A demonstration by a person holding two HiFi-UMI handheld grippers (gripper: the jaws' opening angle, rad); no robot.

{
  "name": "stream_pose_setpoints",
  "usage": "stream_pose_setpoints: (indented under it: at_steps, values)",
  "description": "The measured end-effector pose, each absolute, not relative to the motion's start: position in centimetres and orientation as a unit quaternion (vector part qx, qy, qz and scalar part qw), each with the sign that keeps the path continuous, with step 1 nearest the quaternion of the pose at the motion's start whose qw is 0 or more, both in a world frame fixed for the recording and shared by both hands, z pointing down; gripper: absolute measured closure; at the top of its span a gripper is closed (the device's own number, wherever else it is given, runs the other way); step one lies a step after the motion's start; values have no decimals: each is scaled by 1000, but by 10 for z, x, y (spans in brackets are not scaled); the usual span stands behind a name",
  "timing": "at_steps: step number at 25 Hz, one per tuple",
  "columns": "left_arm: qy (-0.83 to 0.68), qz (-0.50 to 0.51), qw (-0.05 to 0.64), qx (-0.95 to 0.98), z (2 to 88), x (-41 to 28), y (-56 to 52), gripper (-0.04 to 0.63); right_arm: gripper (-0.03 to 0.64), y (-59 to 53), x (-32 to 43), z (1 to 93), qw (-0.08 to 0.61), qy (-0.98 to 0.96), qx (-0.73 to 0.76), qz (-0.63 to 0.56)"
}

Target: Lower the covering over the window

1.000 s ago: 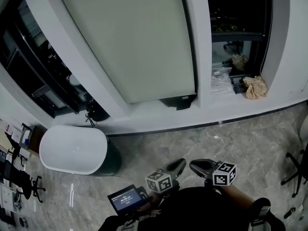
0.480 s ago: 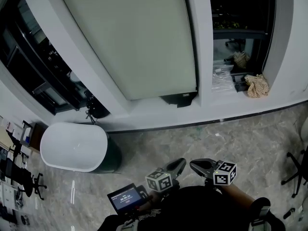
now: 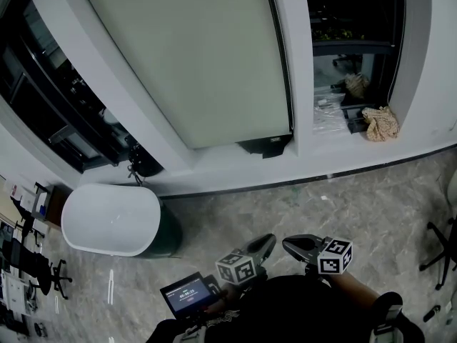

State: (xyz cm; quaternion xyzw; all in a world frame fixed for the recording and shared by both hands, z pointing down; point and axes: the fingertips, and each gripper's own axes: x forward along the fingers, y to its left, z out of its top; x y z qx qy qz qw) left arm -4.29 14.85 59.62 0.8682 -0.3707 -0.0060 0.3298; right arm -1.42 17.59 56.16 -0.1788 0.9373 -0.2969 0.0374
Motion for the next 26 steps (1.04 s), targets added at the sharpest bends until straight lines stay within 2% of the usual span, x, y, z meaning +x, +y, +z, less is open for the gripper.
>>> stream_pose_setpoints:
  at_steps: [26]
  values:
    - [-386, -14, 328, 862, 594, -54, 159, 560, 609, 184, -23, 560, 29, 940, -172, -293]
